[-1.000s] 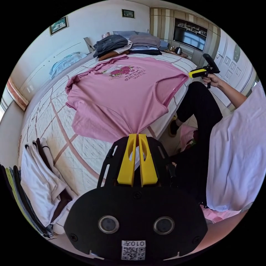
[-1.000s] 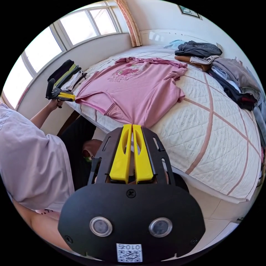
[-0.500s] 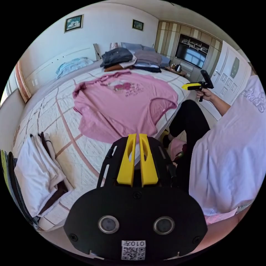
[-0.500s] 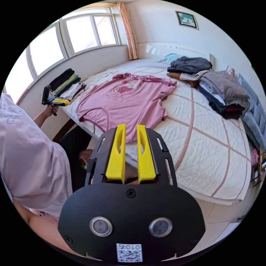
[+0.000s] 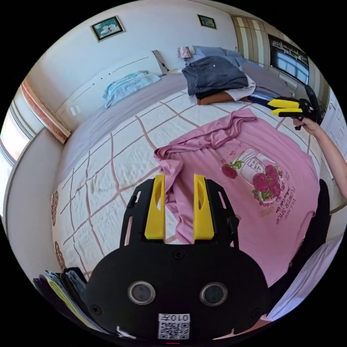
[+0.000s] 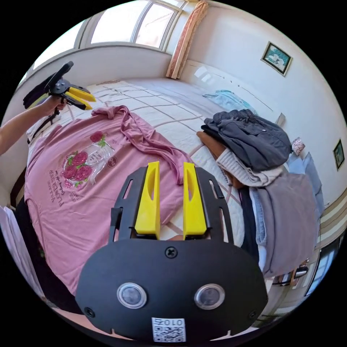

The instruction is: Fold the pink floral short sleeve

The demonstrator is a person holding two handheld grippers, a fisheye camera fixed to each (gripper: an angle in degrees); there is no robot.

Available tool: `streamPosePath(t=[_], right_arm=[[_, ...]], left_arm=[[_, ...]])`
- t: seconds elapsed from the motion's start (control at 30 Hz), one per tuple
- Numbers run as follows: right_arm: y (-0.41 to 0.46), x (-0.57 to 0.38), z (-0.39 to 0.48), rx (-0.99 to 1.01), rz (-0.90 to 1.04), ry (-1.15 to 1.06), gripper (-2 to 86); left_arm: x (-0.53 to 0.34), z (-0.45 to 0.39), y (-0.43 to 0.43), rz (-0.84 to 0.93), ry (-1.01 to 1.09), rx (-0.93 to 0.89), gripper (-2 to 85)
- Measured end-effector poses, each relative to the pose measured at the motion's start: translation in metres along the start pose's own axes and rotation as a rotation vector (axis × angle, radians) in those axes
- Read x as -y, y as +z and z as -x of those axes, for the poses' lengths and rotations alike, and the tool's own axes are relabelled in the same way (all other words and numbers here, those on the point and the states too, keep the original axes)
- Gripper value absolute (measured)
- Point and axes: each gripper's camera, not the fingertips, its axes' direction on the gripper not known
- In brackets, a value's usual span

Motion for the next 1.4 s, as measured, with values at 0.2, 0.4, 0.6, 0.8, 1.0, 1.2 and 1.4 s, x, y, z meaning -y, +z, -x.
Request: streamPosePath(t=[0.2, 0.4, 0.6, 0.8, 1.0, 1.2, 1.4], right_arm=[[0.059, 0.016, 0.004, -0.140, 0.115, -0.018, 3.9], [0.037, 0.057, -0.052, -0.215, 0.093, 0.087, 3.0], [0.060, 0.112, -0.106, -0.230, 0.237, 0.262, 6.8], [0.050, 0.085, -0.114, -0.147, 0.202, 0.373, 6.0], [-0.013, 0.012, -0.149, -0.074, -0.056, 0.532, 2.3], [-0.095, -0.069, -0.121, 0.003, -0.161, 0.498, 2.6], [-0.128, -0.194, -0.018, 0.192, -0.156, 0.528, 4.5]], left_arm=[[0.028, 0.027, 0.022, 0.008, -0.017, -0.033, 3.2], [0.026, 0.122, -0.006, -0.079, -0.258, -0.037, 0.2], [0.029, 0.196, -0.022, -0.084, -0.495, 0.045, -0.1], [0.019, 0.232, 0.006, 0.097, -0.592, -0.037, -0.1], [-0.036, 0.272, -0.018, -0.097, -0.792, -0.326, -0.1], [-0.074, 0.229, -0.098, -0.277, -0.650, -0.403, 0.0], [-0.133, 0.075, -0.203, -0.275, -0.248, -0.483, 0.4]])
